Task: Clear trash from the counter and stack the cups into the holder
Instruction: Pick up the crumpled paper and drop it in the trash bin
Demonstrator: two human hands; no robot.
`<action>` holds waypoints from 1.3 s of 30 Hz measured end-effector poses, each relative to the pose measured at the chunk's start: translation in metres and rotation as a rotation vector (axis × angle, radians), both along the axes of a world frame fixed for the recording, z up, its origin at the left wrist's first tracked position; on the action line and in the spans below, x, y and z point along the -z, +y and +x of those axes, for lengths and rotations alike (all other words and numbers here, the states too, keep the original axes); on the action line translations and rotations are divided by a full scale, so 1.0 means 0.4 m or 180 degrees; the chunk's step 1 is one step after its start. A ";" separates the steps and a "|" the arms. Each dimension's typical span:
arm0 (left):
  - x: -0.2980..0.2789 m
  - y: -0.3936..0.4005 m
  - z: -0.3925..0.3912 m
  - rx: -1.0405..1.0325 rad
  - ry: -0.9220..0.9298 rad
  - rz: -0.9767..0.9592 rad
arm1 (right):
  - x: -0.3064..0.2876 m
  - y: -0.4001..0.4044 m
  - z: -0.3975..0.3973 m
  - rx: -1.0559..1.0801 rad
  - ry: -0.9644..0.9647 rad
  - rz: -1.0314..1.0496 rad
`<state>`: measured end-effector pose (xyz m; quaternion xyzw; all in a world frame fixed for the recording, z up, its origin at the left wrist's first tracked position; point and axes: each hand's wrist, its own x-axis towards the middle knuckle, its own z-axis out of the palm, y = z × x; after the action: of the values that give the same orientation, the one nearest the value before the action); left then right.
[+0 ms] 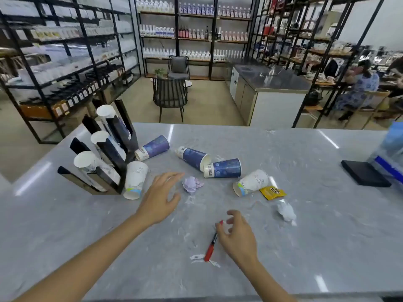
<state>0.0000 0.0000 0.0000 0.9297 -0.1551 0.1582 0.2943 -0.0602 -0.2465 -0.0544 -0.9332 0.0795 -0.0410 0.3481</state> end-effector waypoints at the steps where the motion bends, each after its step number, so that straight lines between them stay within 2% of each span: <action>1: 0.018 -0.004 0.011 -0.0013 0.0084 -0.0063 | 0.016 -0.002 0.005 0.0008 0.0096 0.0045; 5: 0.086 -0.016 0.044 -0.0070 0.0383 -0.0106 | 0.063 0.009 0.006 -0.0018 0.0493 -0.0085; 13: 0.162 -0.033 0.144 -0.0063 0.0688 -0.0201 | 0.084 0.052 0.011 -0.0113 0.0745 -0.0209; 20: 0.211 -0.041 0.273 0.0139 0.1005 -0.0405 | 0.083 0.072 0.022 0.0136 0.0924 -0.0084; 26: 0.244 -0.051 0.353 0.0383 0.1175 -0.0288 | 0.079 0.083 0.025 0.0431 0.0937 -0.0019; 31: 0.272 -0.050 0.370 0.0485 0.1095 -0.0234 | 0.079 0.096 0.024 0.0701 0.0916 0.0017; 39: 0.243 -0.026 0.319 0.0601 0.1108 -0.0340 | 0.074 0.090 0.028 0.0648 0.0684 0.0225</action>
<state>0.1277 -0.0105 -0.0971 0.9074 -0.1798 -0.0252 0.3791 -0.0489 -0.2107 -0.0840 -0.9064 0.2120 0.0268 0.3643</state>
